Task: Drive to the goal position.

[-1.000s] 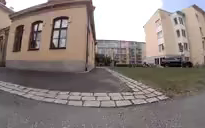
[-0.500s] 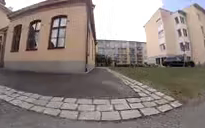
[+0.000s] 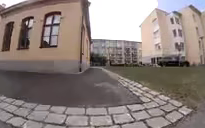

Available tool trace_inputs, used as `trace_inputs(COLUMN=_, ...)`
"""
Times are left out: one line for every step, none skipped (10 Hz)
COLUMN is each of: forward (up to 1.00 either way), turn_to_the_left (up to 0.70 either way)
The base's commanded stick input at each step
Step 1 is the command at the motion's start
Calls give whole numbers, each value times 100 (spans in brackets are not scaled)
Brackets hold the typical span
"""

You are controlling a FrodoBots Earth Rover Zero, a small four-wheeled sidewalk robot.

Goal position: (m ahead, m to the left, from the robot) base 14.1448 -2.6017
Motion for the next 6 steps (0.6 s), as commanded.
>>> trace_inputs(forward=70, turn_to_the_left=-23)
trace_inputs(forward=70, turn_to_the_left=-18)
trace_inputs(forward=70, turn_to_the_left=-3)
trace_inputs(forward=70, turn_to_the_left=0)
trace_inputs(forward=70, turn_to_the_left=0)
trace_inputs(forward=70, turn_to_the_left=0)
